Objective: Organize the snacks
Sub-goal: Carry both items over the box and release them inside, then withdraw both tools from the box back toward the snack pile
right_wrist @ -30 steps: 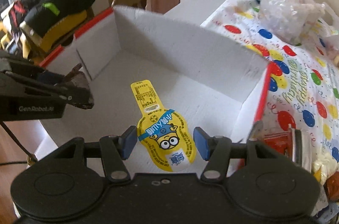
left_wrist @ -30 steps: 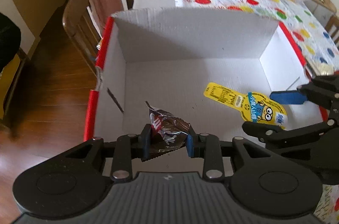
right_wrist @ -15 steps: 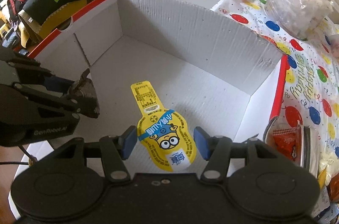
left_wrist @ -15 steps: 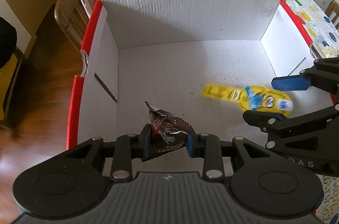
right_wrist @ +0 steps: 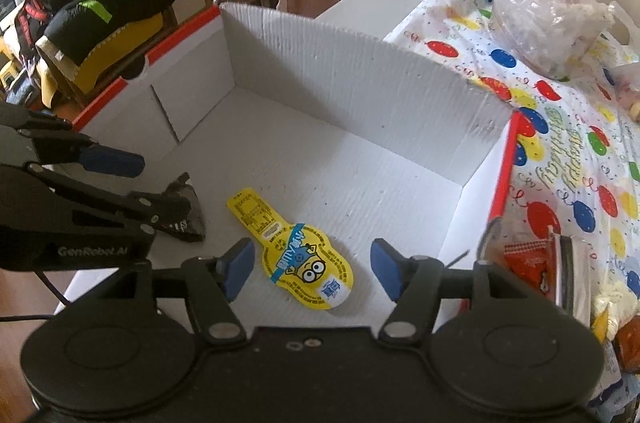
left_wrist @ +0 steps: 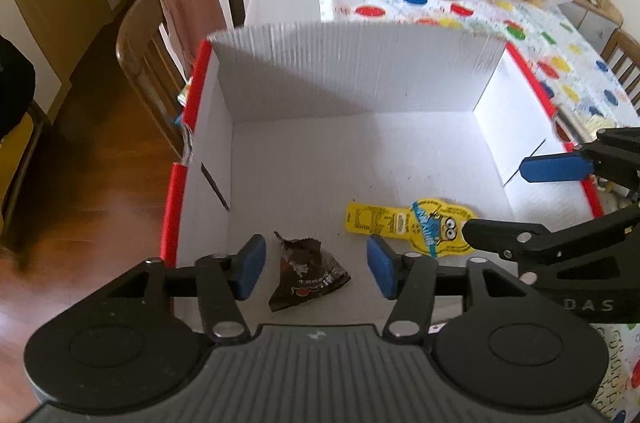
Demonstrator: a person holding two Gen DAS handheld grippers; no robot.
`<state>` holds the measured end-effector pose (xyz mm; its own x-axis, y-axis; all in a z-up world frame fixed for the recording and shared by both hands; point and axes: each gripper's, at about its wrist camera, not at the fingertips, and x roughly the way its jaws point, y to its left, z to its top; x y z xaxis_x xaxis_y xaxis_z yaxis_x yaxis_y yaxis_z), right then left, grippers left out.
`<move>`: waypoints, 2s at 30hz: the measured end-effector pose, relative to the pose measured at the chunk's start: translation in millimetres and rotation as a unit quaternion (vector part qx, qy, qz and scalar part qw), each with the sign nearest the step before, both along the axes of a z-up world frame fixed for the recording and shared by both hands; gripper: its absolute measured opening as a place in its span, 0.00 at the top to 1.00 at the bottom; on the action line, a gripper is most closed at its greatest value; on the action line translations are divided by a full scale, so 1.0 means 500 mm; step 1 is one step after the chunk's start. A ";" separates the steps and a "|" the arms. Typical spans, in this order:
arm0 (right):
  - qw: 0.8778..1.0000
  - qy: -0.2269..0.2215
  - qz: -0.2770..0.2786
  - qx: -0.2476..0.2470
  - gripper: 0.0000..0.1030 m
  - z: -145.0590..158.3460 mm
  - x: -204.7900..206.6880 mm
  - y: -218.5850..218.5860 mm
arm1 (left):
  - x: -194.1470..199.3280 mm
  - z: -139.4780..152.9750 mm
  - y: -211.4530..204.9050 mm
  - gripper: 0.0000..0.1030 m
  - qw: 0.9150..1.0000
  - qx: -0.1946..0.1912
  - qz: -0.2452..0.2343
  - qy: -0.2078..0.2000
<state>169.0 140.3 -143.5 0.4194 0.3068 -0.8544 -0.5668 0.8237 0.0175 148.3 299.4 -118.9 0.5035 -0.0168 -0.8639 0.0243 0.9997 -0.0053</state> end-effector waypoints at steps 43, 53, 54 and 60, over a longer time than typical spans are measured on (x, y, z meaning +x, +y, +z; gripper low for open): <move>0.974 -0.094 -0.053 0.198 0.00 0.185 -0.178 -0.381 | -0.181 0.161 -0.298 0.17 0.982 -0.066 -0.016 -0.177; 0.977 -0.108 -0.092 0.162 0.00 0.157 -0.195 -0.545 | -0.139 0.123 -0.419 0.17 0.985 -0.079 -0.044 -0.148; 0.977 -0.111 -0.097 0.157 0.00 0.156 -0.193 -0.564 | -0.132 0.116 -0.429 0.17 0.986 -0.079 -0.045 -0.143; 0.977 -0.105 -0.127 0.136 0.00 0.124 -0.176 -0.652 | -0.096 0.063 -0.488 0.17 0.989 -0.087 -0.065 -0.102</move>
<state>81.1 -185.7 -81.6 0.6690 0.3733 -0.6427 -0.3585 0.9195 0.1610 100.6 55.4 -87.2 0.6510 -0.2321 -0.7227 0.1713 0.9725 -0.1580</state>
